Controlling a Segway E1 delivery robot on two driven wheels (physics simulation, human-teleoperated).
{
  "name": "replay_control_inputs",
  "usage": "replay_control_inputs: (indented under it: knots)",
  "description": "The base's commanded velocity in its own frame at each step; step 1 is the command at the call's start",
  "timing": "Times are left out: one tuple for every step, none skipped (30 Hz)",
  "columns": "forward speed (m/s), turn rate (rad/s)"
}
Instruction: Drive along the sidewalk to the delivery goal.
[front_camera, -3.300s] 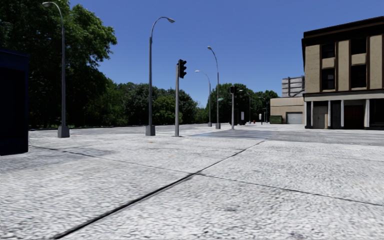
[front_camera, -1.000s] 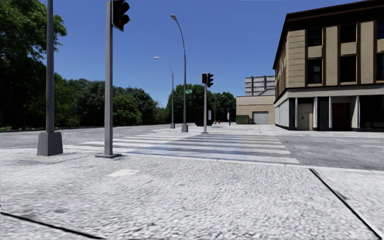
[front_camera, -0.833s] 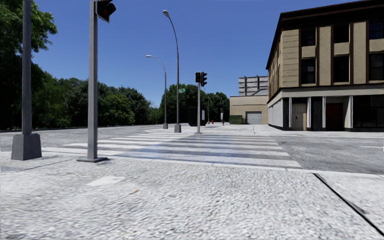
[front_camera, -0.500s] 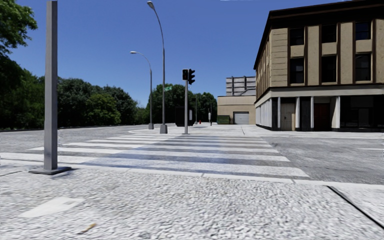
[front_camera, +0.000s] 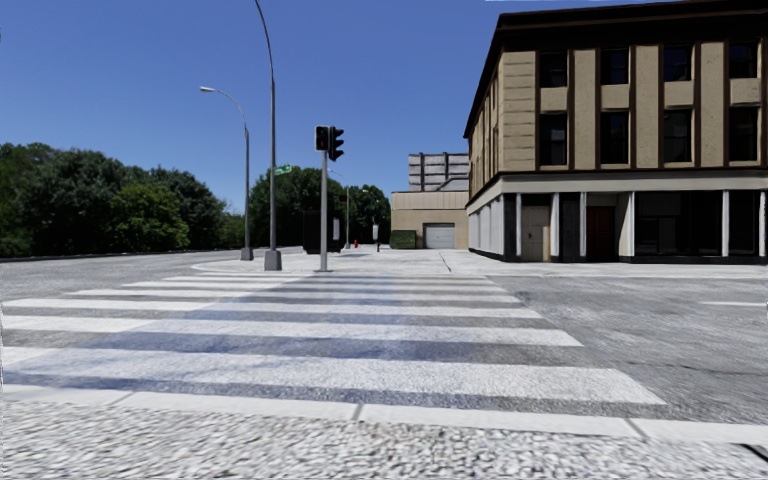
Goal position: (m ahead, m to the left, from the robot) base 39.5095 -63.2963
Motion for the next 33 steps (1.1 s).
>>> replay_control_inputs:
  knots:
    - [2.00,-0.35]
    - [2.00,-0.35]
    - [2.00,-0.35]
    - [2.00,-0.35]
    - [2.00,-0.35]
    - [2.00,-0.35]
    - [2.00,-0.35]
    - [2.00,-0.35]
    - [2.00,-0.35]
    - [2.00,-0.35]
    - [2.00,-0.35]
    - [2.00,-0.35]
    - [2.00,-0.25]
    - [2.00,-0.25]
    - [2.00,-0.01]
    - [2.00,0.00]
    - [2.00,0.00]
    - [2.00,0.00]
    - [2.00,0.00]
    - [1.92,0.00]
    - [1.78,0.00]
    - [1.78,0.00]
    - [1.66,0.00]
    - [1.57,0.00]
    - [1.51,0.00]
    - [1.51,0.00]
    - [1.46,0.00]
    - [1.44,0.00]
    - [1.43,0.00]
    - [1.43,0.00]
    - [1.43,0.00]
    - [1.43,0.00]
    - [1.43,0.00]
